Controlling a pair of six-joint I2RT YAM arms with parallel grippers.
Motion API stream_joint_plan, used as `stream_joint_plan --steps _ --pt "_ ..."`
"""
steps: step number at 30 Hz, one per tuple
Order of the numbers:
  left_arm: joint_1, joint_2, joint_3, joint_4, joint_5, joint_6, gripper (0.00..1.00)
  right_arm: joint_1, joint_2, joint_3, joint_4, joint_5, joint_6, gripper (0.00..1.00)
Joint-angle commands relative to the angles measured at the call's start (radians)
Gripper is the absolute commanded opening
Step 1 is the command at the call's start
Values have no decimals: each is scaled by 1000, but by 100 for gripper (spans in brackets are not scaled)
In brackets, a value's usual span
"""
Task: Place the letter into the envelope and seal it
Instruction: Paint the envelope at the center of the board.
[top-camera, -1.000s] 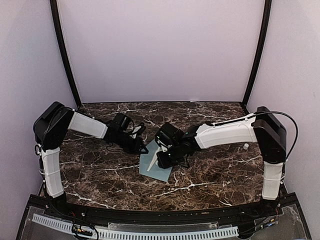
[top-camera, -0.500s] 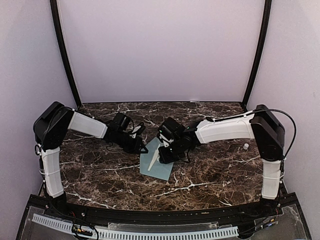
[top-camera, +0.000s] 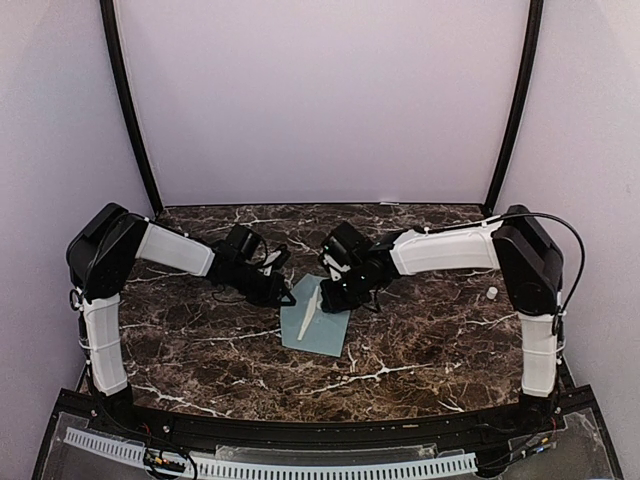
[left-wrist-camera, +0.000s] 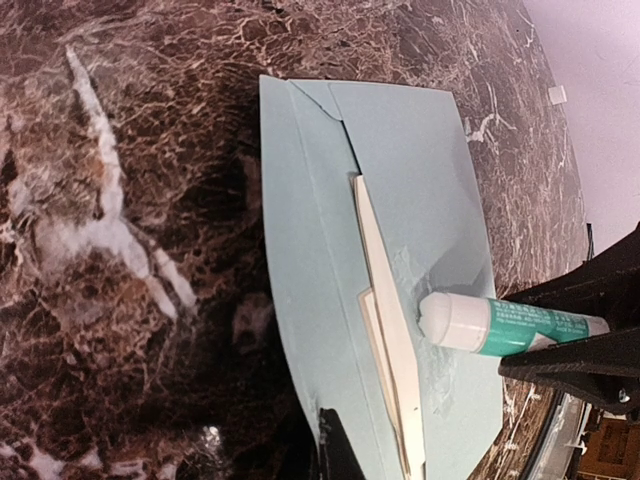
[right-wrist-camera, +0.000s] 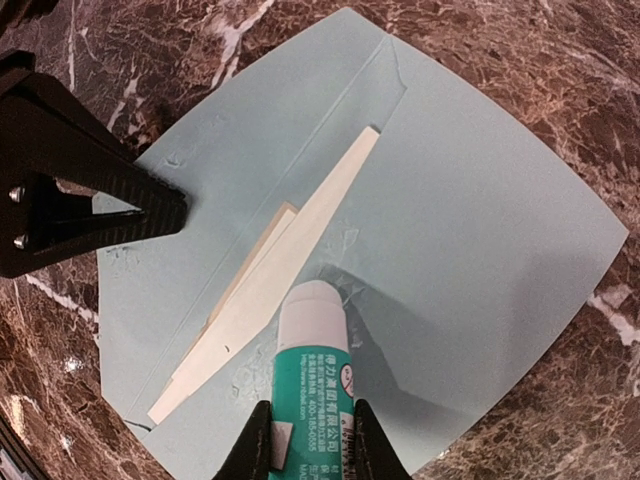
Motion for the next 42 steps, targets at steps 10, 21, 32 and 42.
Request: stream_joint_plan --steps 10,21,32,42 --pt "-3 12 8 -35 -6 11 0 -64 118 37 -25 44 -28 0" --pt "-4 15 9 -36 -1 11 0 -77 142 74 -28 44 -40 0" --pt "-3 13 14 -42 -5 12 0 -80 106 81 -22 13 -40 0" --pt "-5 -4 16 -47 -10 15 0 -87 -193 -54 133 -198 -21 0"
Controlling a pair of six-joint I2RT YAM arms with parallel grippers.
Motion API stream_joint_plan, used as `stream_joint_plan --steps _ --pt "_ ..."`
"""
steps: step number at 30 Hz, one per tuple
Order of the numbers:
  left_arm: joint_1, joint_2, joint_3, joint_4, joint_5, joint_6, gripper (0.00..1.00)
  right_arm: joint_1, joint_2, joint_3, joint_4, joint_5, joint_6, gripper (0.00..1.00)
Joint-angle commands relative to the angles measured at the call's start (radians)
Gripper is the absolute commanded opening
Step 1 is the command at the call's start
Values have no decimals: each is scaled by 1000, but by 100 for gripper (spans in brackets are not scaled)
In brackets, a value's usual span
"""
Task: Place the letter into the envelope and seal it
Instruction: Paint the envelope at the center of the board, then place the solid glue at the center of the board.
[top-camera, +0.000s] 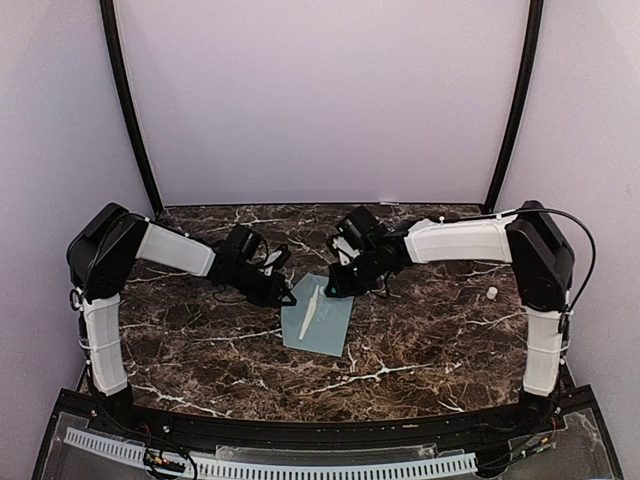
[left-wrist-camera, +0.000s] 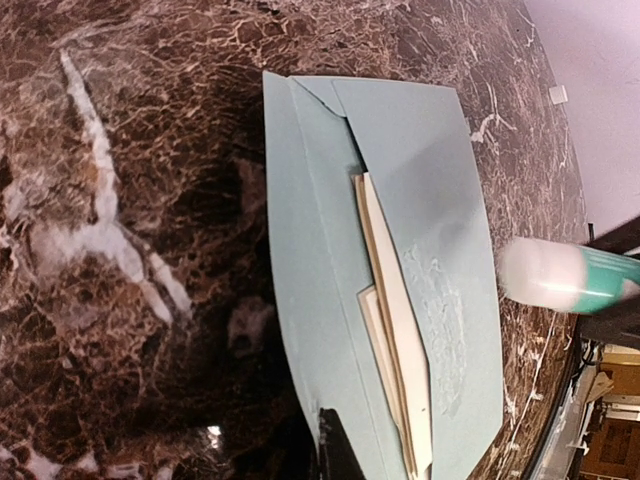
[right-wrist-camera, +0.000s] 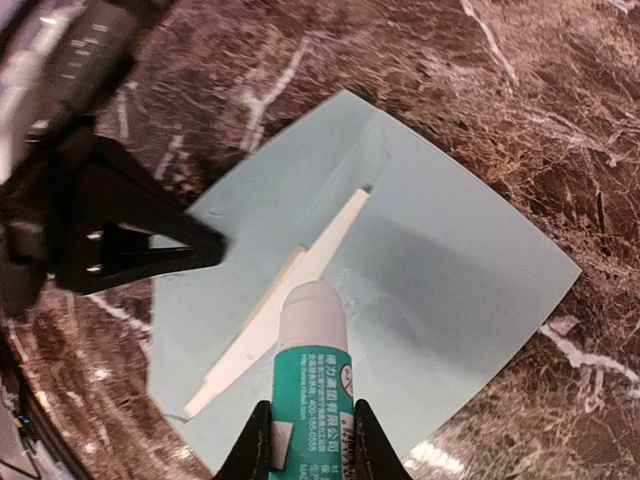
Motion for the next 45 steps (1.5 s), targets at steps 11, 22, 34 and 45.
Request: stream_joint_plan --steps 11,22,34,45 --pt "-5 -117 -58 -18 -3 -30 0 -34 -534 -479 410 -103 105 0" --pt "-26 -391 -381 94 -55 -182 0 -3 -748 -945 860 24 169 0" --pt "-161 -499 -545 302 -240 -401 0 77 -613 -1052 1021 72 179 0" --pt "-172 -492 -571 315 -253 -439 14 81 -465 -1066 1112 46 226 0"
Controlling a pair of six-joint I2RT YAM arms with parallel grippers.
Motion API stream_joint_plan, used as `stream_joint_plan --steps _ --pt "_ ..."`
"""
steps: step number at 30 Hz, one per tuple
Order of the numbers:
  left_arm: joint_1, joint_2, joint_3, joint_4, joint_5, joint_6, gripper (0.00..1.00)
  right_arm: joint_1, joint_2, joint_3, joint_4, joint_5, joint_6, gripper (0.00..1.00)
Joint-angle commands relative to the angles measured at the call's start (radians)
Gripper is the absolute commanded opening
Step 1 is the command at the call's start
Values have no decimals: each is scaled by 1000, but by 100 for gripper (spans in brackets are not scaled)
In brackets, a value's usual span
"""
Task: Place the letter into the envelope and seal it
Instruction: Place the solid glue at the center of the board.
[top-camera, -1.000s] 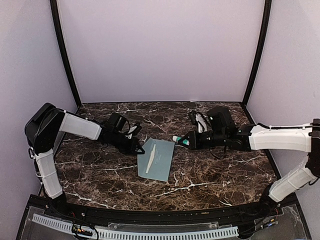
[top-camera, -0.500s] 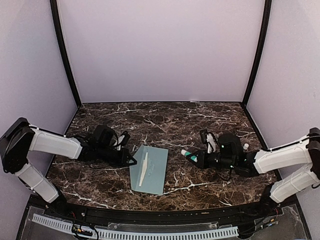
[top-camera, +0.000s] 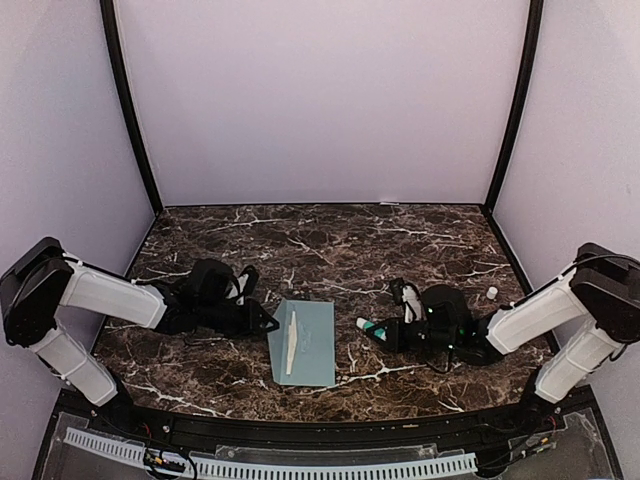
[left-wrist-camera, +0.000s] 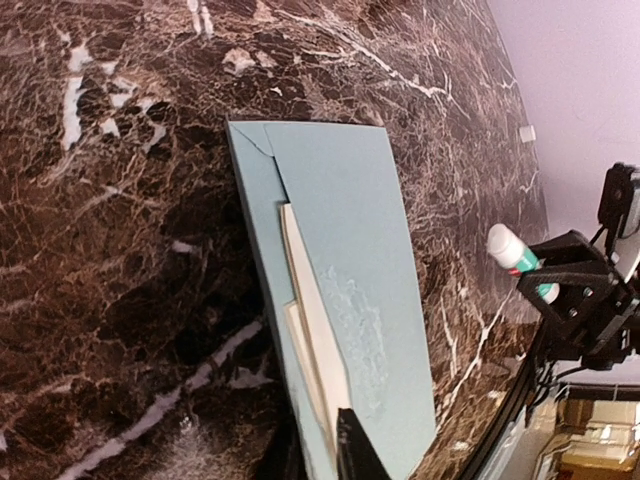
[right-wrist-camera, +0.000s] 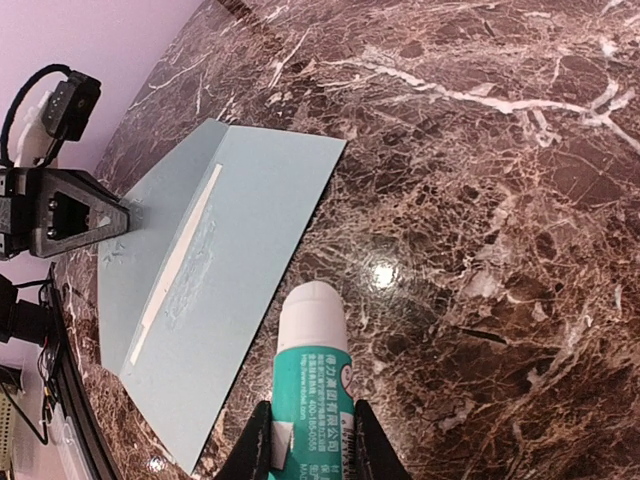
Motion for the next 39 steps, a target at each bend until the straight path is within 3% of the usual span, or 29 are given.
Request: stream_joint_plan --steps 1,4,8,29,39 --pt "-7 -8 -24 26 -14 -18 18 8 43 1 73 6 29 0" --pt "-8 -20 -31 18 -12 -18 33 10 71 9 56 14 36 0" --pt "-7 -47 -44 14 -17 -20 41 11 85 11 36 25 41 5" --pt "-9 -54 -33 60 83 10 48 16 -40 -13 -84 134 -11 57" --pt "-43 -18 11 95 148 22 48 25 -142 53 -232 118 -49 58"
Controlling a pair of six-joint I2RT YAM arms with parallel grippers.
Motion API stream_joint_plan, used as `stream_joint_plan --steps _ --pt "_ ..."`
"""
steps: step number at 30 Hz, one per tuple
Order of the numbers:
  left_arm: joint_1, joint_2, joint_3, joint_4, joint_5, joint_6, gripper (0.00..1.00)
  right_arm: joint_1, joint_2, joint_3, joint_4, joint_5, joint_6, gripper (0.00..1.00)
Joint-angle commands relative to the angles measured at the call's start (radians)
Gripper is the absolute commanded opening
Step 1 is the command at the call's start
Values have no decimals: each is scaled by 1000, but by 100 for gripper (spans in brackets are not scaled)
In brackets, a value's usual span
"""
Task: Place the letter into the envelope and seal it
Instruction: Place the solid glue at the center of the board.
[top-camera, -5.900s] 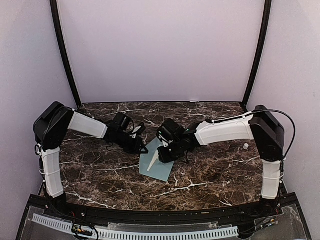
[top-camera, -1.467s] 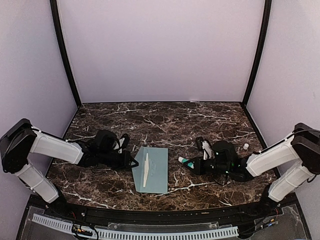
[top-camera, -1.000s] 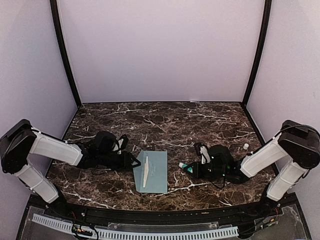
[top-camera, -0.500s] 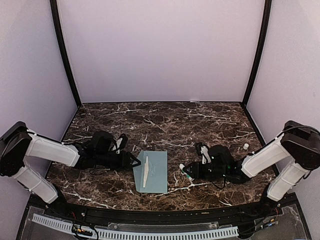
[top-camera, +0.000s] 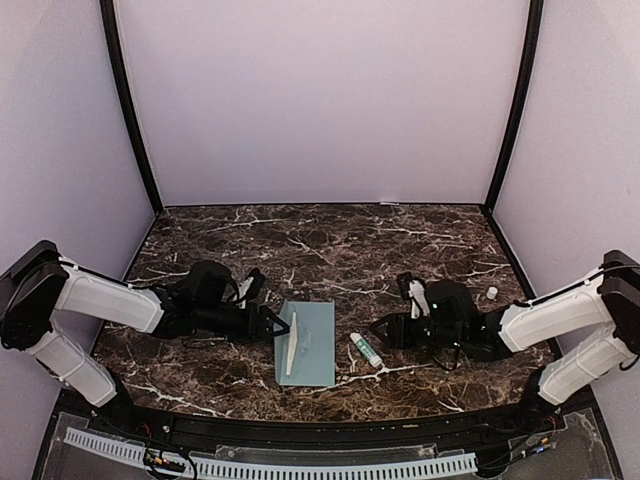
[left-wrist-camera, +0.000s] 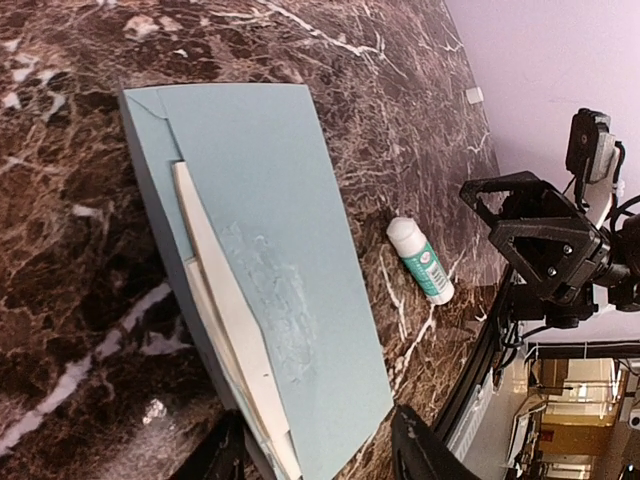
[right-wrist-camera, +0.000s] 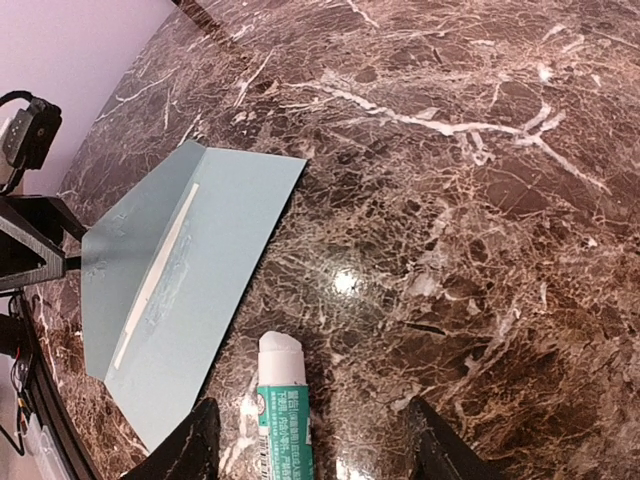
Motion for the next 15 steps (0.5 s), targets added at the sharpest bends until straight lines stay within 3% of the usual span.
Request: stream_joint_plan --steps 1,15 --pt "-33 21 52 39 39 29 48 20 -22 43 -49 -6 -18 57" --pt "-71 168 110 112 47 12 48 142 55 157 -69 -43 38 29"
